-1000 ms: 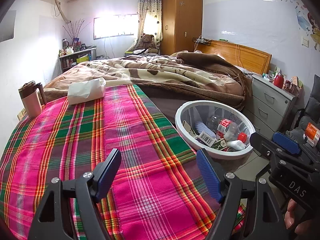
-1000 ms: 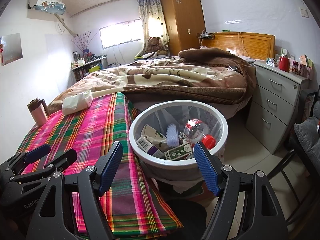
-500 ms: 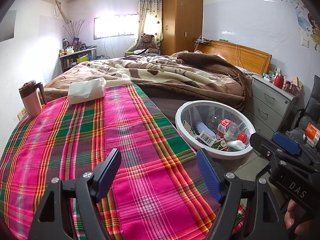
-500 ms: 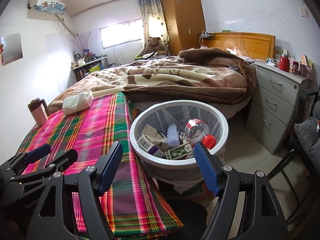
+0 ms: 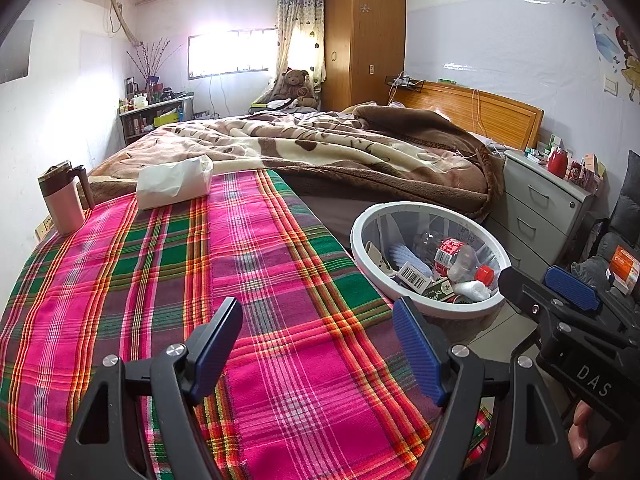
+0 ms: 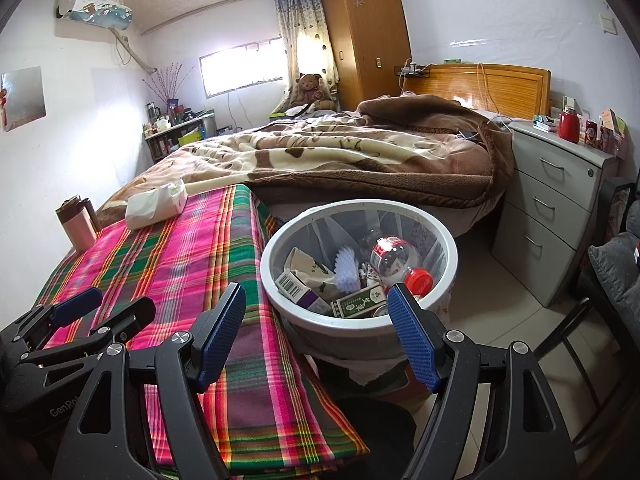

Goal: Collect trash

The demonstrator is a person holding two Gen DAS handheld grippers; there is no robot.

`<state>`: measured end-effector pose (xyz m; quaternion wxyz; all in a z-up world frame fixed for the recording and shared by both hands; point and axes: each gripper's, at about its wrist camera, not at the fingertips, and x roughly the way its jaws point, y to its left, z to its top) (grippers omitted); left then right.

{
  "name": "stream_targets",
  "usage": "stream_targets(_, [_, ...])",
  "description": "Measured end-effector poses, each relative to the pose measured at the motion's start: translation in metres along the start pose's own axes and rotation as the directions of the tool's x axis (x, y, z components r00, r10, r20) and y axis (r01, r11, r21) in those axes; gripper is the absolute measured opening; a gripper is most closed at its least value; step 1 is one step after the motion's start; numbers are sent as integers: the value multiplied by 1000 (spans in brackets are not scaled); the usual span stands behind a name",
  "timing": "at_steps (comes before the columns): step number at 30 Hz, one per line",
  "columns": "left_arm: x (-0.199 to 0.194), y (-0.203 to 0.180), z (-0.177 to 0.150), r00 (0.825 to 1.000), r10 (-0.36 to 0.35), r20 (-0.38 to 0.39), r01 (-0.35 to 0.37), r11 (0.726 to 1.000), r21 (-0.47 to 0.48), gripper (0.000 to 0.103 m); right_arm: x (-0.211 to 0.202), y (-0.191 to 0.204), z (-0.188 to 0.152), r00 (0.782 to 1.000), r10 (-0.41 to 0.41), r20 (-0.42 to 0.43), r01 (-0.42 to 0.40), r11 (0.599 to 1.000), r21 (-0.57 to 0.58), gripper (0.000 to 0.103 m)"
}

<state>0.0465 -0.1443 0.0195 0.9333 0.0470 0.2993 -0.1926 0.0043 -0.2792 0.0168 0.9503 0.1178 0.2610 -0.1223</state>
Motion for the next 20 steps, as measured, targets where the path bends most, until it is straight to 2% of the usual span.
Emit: stream_targets(20, [-3,-2,1,1000,12,0,-12,1000,-5,79,0,0,0,1000,1,0,-1,1000,0,75])
